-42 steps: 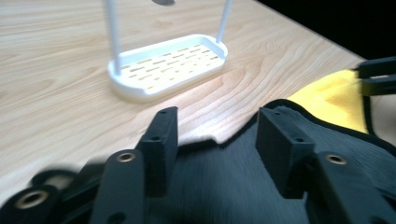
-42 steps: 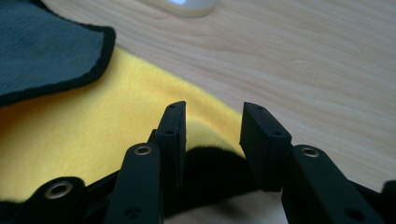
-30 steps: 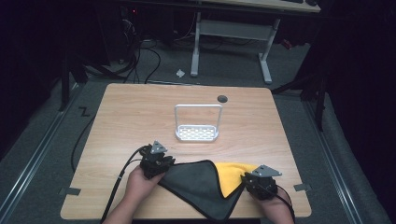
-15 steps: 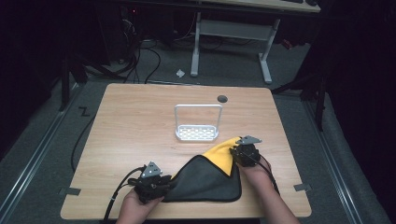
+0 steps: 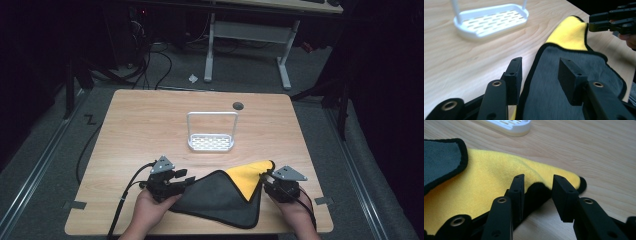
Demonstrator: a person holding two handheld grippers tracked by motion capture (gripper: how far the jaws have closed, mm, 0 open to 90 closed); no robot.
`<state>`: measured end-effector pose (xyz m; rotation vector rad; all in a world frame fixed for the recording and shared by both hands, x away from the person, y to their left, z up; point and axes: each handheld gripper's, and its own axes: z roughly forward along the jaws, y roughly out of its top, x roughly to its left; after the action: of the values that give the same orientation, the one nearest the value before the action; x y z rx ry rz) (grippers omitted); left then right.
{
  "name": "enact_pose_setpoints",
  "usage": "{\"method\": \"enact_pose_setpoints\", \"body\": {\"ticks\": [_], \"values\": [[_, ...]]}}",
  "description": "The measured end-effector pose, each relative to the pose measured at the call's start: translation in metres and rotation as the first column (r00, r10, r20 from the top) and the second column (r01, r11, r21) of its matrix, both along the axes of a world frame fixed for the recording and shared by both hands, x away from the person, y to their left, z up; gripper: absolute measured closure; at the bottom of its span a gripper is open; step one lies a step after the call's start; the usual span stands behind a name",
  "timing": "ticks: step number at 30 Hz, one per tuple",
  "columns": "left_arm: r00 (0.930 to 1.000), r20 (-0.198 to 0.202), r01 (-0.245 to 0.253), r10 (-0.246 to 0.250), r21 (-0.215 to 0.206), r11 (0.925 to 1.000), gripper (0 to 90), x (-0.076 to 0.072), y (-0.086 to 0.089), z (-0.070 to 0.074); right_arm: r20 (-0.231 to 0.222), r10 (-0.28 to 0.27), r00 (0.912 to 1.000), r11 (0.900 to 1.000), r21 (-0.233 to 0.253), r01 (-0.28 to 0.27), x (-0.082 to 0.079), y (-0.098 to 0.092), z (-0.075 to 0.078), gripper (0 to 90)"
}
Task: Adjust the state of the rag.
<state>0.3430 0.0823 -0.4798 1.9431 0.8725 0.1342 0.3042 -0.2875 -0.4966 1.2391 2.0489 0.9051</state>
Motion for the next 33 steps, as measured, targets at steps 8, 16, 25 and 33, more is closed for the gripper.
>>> {"method": "enact_pose_setpoints", "body": {"ticks": [8,16,25,33], "values": [[0.9996,-0.021,0.019,-0.018,0.042,0.9989,55.0,0.014,-0.020,-0.005,0.028,-0.006,0.9996,0.999,0.041,0.004,-0.001,-0.003,0.008,58.4],[0.9966,-0.059,0.064,-0.058,0.103,0.9926,51.2,0.027,-0.045,-0.017,-0.061,0.062,0.9962,0.998,0.011,-0.062,-0.014,0.004,-0.011,66.4],[0.9883,-0.126,0.113,-0.085,0.232,0.9660,69.8,0.041,-0.070,-0.036,-0.111,0.085,0.9902,0.996,-0.001,-0.086,-0.009,0.010,-0.020,67.9],[0.9972,-0.059,0.054,-0.045,0.153,0.9868,83.6,0.037,-0.056,-0.016,-0.144,0.091,0.9854,0.996,-0.008,-0.093,-0.008,0.010,-0.025,71.6]]}}
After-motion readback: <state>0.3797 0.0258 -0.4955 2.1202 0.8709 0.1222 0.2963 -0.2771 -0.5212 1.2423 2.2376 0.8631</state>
